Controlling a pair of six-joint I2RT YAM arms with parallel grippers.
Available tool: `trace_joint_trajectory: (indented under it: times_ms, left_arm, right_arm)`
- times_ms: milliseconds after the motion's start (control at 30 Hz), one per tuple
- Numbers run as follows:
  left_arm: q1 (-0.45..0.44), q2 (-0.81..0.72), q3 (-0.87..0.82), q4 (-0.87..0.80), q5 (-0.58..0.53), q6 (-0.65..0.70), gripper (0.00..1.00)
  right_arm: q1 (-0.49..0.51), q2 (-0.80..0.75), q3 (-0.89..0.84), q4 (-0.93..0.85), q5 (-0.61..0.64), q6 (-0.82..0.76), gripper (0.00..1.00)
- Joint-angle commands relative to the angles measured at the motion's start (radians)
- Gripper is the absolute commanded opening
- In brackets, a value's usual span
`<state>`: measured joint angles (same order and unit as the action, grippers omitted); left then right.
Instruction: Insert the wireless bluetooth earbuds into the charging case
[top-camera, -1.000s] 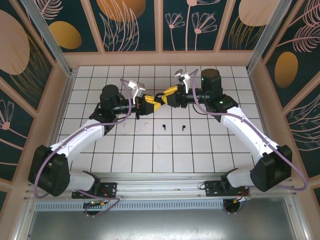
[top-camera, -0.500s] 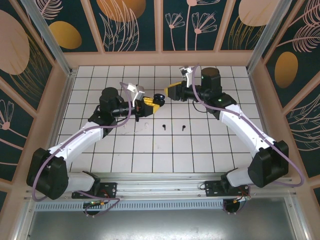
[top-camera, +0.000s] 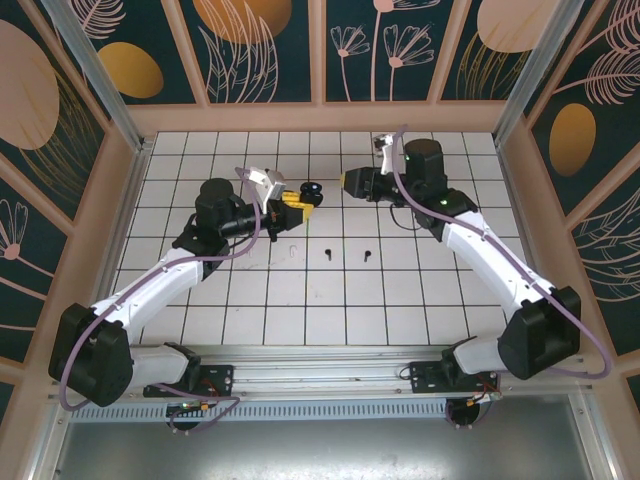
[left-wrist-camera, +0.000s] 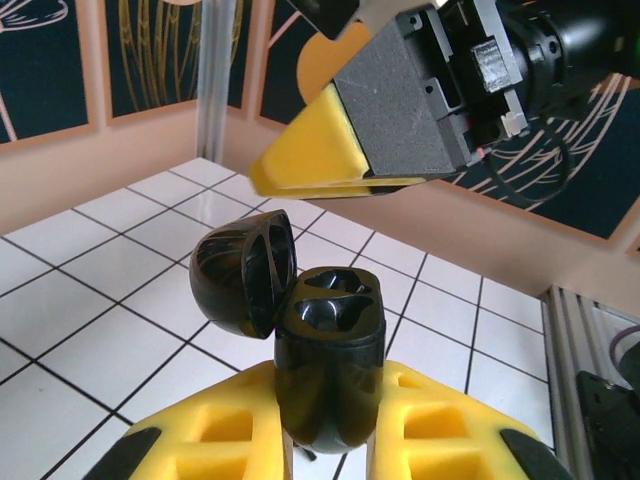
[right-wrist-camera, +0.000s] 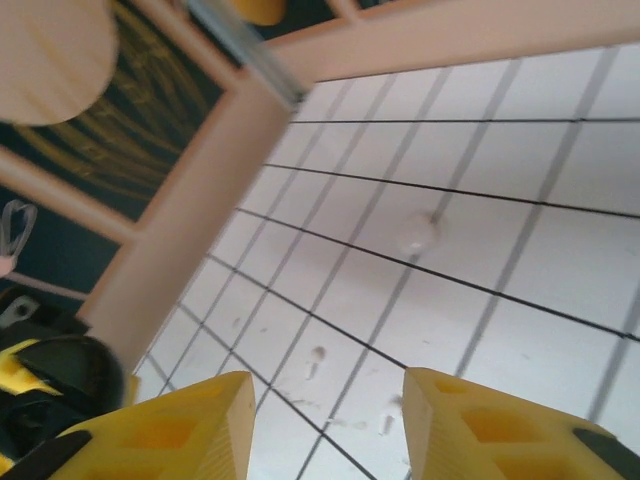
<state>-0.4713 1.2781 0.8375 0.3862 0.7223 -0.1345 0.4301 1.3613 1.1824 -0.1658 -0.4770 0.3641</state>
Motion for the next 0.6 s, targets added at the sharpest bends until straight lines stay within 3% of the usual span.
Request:
trace_joint_trajectory:
  times_ms: [0,200,567]
  left_arm:
    - [-0.001,-0.015,-0.008,-0.013,-0.037,0.027,0.03]
    - [-0.001,-0.021,-0.009,-0.045,-0.071,0.05,0.03]
    - [-0.001,-0.108,-0.099,-0.114,-0.152,0.094,0.04]
  right_arm:
    - [-0.015,-0.011,-0.019,-0.161,0.194,0.089,0.4]
    - [0.016,0.013,-0.098,-0.178,0.296,0.206,0.35]
    - [0.152,0.315,-0.005,-0.198,0.247,0.206,0.33]
